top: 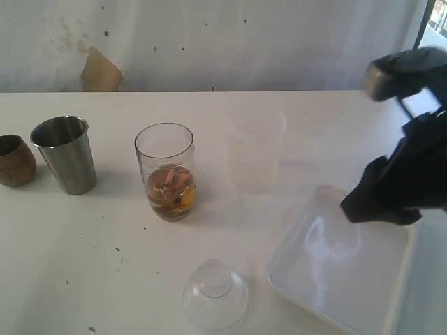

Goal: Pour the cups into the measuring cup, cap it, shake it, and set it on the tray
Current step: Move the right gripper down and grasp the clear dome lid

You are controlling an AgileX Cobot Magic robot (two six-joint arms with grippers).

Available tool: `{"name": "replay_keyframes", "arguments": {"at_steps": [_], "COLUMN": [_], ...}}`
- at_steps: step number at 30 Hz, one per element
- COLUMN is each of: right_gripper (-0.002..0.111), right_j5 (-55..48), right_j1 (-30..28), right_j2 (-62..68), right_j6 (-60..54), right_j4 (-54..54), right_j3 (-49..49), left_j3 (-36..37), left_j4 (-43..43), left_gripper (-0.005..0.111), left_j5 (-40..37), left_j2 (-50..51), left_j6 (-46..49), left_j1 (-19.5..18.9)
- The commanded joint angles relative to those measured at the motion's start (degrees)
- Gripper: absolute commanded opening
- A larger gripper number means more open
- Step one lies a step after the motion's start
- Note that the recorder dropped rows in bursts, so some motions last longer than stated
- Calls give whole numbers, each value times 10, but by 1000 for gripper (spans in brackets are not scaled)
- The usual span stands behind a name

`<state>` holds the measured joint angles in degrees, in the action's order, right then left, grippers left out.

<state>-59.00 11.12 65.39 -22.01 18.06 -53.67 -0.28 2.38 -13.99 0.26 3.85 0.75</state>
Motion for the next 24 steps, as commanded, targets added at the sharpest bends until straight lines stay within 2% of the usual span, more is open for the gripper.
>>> {"name": "replay_keyframes", "arguments": {"at_steps": [1, 5, 9, 11, 15, 20, 24], "right_gripper": [50, 51, 63, 67, 67, 67, 67], "right_j5": [-3, 46, 104, 111, 105, 79, 56], "right_j1": [82, 172, 240, 258, 266, 287, 321], "right_j2": [61, 105, 141, 164, 205, 251, 294], "right_j6": [-35, -35, -33, -26, 58, 74, 131], "right_j4": [4, 4, 3, -1, -12, -31, -99], "right_j3": [-5, -5, -6, -16, -57, -116, -152], "left_j3": [3, 3, 3, 3, 3, 3, 3], "left_j4": [0, 0, 0, 0, 0, 0, 0], "left_gripper": [0, 0, 0, 0, 0, 0, 0], "left_j5": [7, 7, 7, 7, 7, 7, 7], "left_j2": [-3, -3, -3, -3, -3, -3, -3], "left_j6": [0, 0, 0, 0, 0, 0, 0], "left_j1": [0, 0, 0, 0, 0, 0, 0]}}
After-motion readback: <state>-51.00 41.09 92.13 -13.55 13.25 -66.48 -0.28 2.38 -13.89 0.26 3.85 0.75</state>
